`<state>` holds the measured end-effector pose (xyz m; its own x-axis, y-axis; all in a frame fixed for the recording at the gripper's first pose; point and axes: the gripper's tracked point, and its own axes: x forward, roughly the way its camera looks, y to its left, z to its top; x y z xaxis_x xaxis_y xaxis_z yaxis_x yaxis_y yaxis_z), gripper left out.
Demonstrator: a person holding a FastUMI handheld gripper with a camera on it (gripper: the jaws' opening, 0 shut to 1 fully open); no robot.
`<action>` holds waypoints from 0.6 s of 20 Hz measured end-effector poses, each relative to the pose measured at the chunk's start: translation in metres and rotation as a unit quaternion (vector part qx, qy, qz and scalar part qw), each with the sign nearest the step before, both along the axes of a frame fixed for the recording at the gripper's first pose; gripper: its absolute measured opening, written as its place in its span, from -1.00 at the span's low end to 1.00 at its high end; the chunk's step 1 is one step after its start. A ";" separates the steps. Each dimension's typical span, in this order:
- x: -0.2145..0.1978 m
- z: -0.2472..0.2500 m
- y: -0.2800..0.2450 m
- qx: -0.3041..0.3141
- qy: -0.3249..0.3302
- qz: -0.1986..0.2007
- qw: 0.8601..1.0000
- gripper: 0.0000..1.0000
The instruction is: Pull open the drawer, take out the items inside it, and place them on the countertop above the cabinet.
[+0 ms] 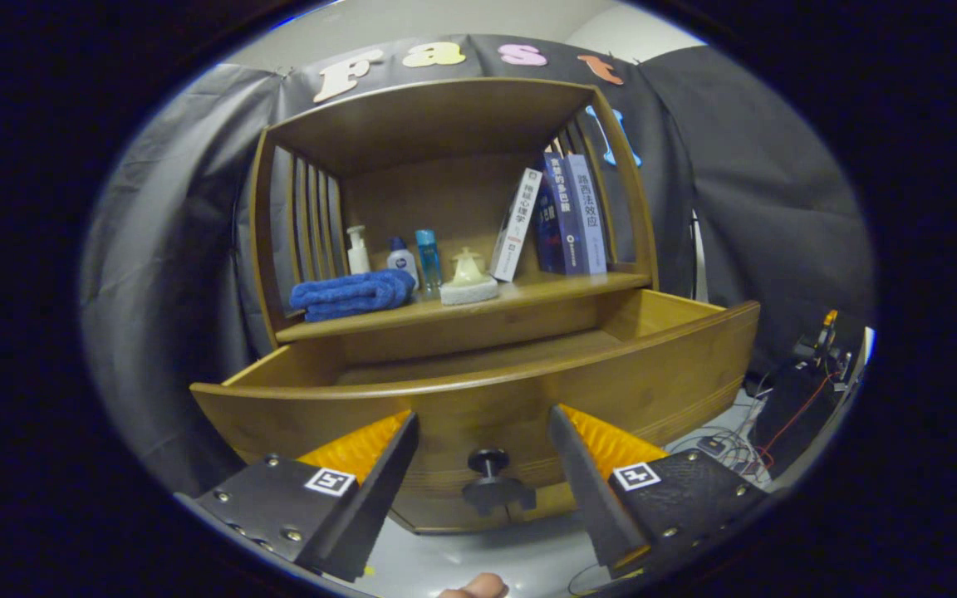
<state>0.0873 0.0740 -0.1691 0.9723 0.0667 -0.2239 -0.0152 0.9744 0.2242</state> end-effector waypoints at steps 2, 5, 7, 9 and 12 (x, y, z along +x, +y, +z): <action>0.007 0.013 0.001 0.020 -0.023 -0.001 1.000 0.95; 0.008 0.013 -0.001 0.020 -0.019 0.003 1.000 0.97; 0.011 0.012 0.000 0.018 -0.016 0.004 1.000 0.97; 0.012 0.008 -0.002 0.007 -0.009 0.003 1.000 0.98; 0.016 0.002 0.000 0.012 0.002 0.007 1.000 0.98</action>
